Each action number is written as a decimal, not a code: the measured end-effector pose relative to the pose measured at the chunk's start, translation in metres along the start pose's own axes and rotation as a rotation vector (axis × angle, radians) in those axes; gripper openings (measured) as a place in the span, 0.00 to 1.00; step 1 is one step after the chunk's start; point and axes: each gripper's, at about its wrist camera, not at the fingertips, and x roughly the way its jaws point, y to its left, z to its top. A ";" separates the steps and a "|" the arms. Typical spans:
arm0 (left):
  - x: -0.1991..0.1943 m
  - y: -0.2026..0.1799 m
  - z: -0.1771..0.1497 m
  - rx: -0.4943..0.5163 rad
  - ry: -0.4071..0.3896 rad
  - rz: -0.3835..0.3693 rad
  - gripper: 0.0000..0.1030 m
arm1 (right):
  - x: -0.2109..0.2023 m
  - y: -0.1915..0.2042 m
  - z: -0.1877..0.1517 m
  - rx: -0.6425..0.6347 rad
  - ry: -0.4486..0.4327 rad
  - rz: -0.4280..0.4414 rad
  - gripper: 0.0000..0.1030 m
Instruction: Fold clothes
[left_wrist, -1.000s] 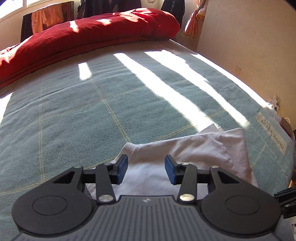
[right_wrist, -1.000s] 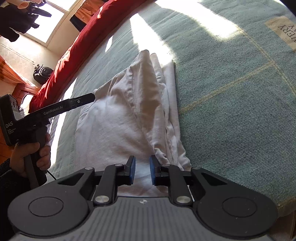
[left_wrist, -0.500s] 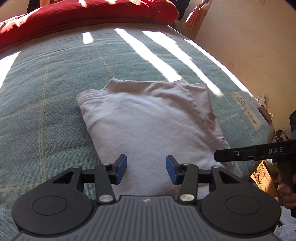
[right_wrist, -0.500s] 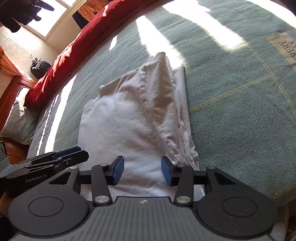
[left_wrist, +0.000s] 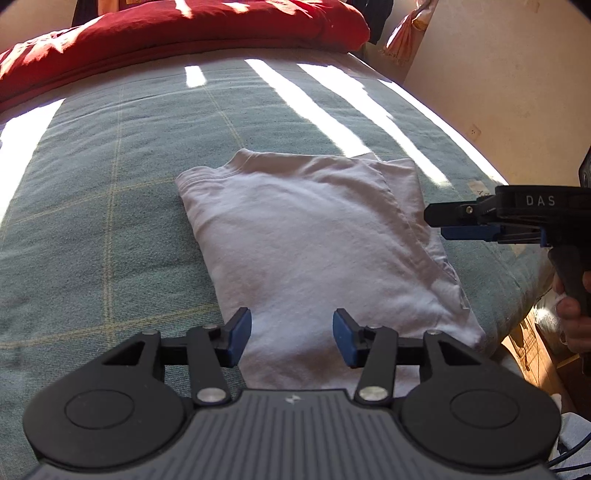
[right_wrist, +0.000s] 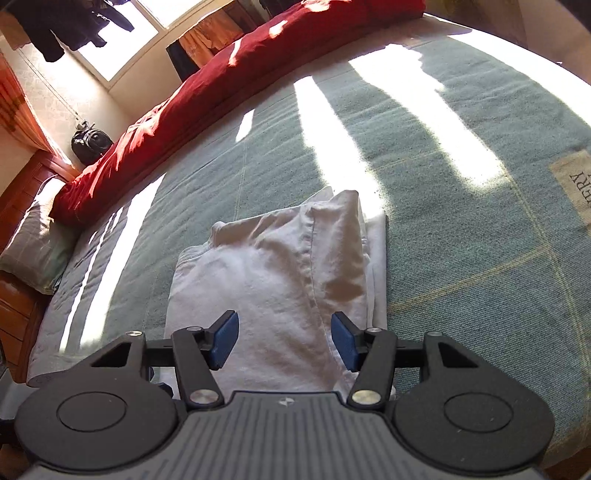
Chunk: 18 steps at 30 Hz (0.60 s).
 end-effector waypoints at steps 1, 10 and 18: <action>0.001 0.000 0.000 -0.005 0.001 -0.003 0.48 | 0.003 0.000 0.005 -0.008 -0.008 0.003 0.61; 0.007 0.007 -0.002 -0.018 0.016 0.000 0.48 | 0.052 -0.018 0.028 -0.032 -0.030 -0.031 0.61; 0.006 0.009 0.000 -0.021 -0.001 -0.004 0.48 | 0.030 -0.027 0.037 0.026 -0.115 -0.015 0.61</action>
